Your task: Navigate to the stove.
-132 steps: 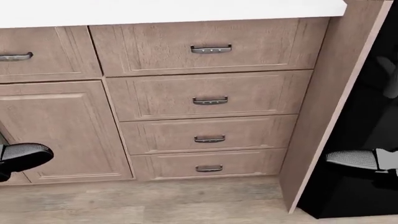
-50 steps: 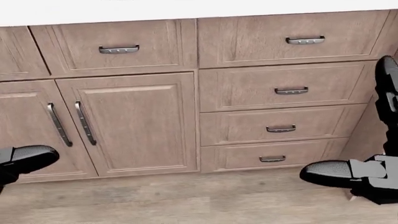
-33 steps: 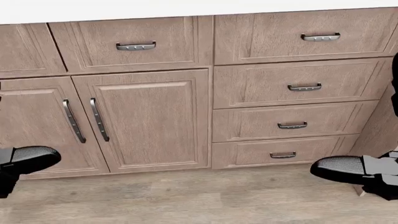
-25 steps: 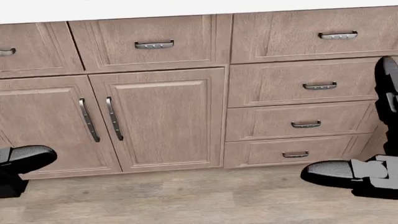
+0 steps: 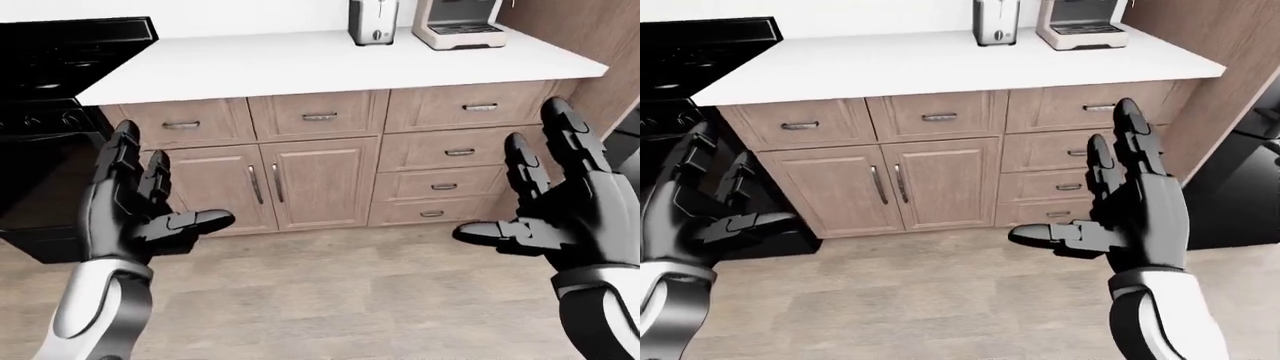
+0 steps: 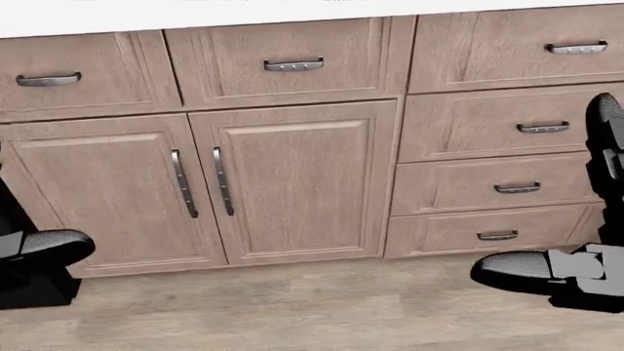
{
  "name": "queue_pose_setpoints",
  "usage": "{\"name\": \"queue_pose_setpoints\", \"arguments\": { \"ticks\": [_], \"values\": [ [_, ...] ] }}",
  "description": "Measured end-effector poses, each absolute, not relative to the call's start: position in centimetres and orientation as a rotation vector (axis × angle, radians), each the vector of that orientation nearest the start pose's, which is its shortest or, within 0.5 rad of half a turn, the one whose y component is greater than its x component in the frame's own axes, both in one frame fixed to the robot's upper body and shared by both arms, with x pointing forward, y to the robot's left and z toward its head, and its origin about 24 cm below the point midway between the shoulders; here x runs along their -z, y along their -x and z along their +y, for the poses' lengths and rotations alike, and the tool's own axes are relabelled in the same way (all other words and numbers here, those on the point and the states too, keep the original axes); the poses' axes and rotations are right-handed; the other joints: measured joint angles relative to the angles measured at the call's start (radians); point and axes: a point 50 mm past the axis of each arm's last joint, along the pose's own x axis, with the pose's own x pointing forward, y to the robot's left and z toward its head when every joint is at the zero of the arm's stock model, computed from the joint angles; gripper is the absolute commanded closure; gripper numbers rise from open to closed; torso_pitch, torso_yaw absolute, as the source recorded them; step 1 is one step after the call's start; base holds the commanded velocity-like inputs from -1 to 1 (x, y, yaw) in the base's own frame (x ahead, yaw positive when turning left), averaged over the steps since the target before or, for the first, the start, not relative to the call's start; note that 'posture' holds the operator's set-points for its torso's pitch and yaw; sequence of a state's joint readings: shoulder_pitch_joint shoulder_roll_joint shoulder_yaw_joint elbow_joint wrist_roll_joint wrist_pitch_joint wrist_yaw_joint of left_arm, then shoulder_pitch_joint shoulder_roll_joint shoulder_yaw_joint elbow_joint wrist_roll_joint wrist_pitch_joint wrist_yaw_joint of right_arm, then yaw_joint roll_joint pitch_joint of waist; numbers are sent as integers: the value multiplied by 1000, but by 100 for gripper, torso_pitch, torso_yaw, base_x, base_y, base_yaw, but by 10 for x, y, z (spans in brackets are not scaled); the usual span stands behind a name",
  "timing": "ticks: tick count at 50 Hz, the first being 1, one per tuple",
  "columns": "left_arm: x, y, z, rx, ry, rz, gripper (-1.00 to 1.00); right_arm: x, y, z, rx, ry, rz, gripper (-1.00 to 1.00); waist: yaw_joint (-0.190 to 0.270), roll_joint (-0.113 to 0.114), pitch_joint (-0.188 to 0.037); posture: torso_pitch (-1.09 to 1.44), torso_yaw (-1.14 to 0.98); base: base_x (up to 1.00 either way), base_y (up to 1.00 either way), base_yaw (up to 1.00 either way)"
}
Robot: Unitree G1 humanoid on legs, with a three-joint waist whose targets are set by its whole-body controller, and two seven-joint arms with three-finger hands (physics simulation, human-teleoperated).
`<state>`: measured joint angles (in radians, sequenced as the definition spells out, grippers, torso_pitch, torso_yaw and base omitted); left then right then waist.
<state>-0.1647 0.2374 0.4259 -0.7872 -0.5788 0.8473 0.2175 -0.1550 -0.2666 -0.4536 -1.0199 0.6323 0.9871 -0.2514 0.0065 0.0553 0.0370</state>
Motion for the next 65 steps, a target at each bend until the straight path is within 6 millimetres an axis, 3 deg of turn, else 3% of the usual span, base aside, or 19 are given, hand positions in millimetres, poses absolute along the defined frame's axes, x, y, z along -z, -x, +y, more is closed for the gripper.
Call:
{"name": "queue_pose_setpoints", "arguments": {
  "ticks": [9, 11, 15, 20, 22, 26, 35, 37, 39, 41, 45, 47, 48, 51, 60, 62, 65],
  "values": [
    [-200, -222, 219, -143, 178, -197, -100, -222, -192, -205, 124, -65, -279, -100, -7, -113, 4, 0, 0, 0, 32, 0],
    [-198, -223, 216, -132, 188, -189, -100, -220, -193, -207, 136, -66, -267, -100, -22, -98, 9, 0, 0, 0, 32, 0],
    [-193, -224, 214, -115, 188, -156, -100, -216, -195, -211, 160, -66, -233, -100, -17, -103, -7, 0, 0, 0, 32, 0],
    [-201, -221, 214, -117, 181, -207, -100, -221, -192, -209, 153, -63, -270, -100, -22, -25, 7, 0, 0, 0, 32, 0],
    [-201, -221, 215, -119, 178, -209, -100, -220, -192, -208, 145, -69, -270, -100, -16, 13, -6, 0, 0, 0, 32, 0],
    [-192, -223, 220, -160, 180, -163, -100, -214, -194, -204, 113, -78, -230, -100, -5, -11, 4, 0, 0, 0, 32, 0],
    [-198, -223, 216, -134, 172, -198, -100, -219, -194, -206, 125, -72, -266, -100, -10, -118, 2, 0, 0, 0, 32, 0],
    [-195, -223, 213, -121, 182, -183, -100, -216, -194, -209, 144, -76, -246, -100, -23, -102, 7, 0, 0, 0, 32, 0],
    [-192, -225, 211, -109, 184, -158, -100, -214, -195, -213, 164, -77, -228, -100, -20, -111, -3, 0, 0, 0, 32, 0],
    [-192, -225, 212, -111, 182, -159, -100, -216, -195, -213, 169, -72, -237, -100, -16, -102, -11, 0, 0, 0, 32, 0],
    [-198, -223, 213, -113, 176, -198, -100, -220, -193, -209, 152, -63, -263, -100, -21, -38, 6, 0, 0, 0, 32, 0],
    [-199, -222, 212, -108, 175, -204, -100, -220, -193, -209, 149, -64, -261, -100, -20, 9, 0, 0, 0, 0, 32, 0],
    [-199, -223, 214, -115, 173, -200, -100, -219, -194, -207, 141, -73, -257, -100, -12, 9, -4, 0, 0, 0, 32, 0],
    [-192, -223, 219, -154, 176, -166, -100, -214, -195, -204, 112, -79, -224, -100, 1, -3, 1, 0, 0, 0, 32, 0],
    [-197, -223, 217, -138, 173, -192, -100, -219, -193, -204, 123, -68, -267, -100, -9, -113, 5, 0, 0, 0, 32, 0],
    [-194, -223, 214, -126, 181, -184, -100, -218, -193, -206, 132, -68, -255, -100, -23, -99, 9, 0, 0, 0, 32, 0],
    [-189, -225, 212, -109, 184, -146, -100, -212, -195, -210, 157, -73, -219, -100, -20, -108, -5, 0, 0, 0, 32, 0]
  ]
}}
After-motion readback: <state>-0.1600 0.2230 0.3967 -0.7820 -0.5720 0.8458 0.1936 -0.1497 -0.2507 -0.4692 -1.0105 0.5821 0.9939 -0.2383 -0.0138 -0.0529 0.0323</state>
